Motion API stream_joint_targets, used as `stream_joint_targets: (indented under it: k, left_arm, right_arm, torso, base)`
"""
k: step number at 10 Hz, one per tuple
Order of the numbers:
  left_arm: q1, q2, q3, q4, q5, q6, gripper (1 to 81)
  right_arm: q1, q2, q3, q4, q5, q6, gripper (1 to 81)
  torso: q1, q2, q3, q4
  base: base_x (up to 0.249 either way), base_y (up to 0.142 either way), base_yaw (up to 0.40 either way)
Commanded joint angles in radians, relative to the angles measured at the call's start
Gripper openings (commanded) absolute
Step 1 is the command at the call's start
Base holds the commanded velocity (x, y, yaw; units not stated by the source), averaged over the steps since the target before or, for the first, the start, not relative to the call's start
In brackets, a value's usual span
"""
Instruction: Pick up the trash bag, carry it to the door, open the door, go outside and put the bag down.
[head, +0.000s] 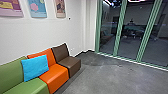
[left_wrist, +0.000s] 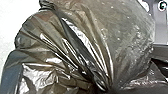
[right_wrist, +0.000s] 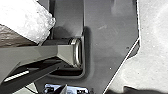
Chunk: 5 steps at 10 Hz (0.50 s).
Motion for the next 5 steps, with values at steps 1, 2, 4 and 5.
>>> stream_joint_targets:
  k: [1, 2, 4, 5]
  left_arm:
    - [-0.049, -0.004, -0.002, 0.004, 0.074, 0.006, 1.0]
    - [-0.049, -0.004, -0.002, 0.004, 0.074, 0.006, 1.0]
    - [-0.049, -0.004, -0.002, 0.004, 0.072, 0.006, 1.0]
    - [-0.050, -0.004, 0.001, 0.004, 0.072, 0.006, 1.0]
  right_arm:
    - [0.041, 0.008, 0.000, -0.005, -0.066, -0.003, 81.1]
    - [0.041, 0.008, 0.000, -0.005, -0.066, -0.003, 81.1]
    - [0.044, 0.008, 0.002, -0.005, -0.066, -0.003, 81.1]
    - [0.042, 0.008, 0.002, -0.005, -0.066, -0.003, 81.1]
  torso:
    - [0.000, 0.000, 0.000, 0.000]
    - [0.000, 0.000, 0.000, 0.000]
    - [0.000, 0.000, 0.000, 0.000]
    - [0.000, 0.000, 0.000, 0.000]
  base:
    - [0.000, 0.000, -0.382]
    - [0.000, 0.000, -0.383]
    - [0.000, 0.000, -0.383]
    - [0.000, 0.000, -0.382]
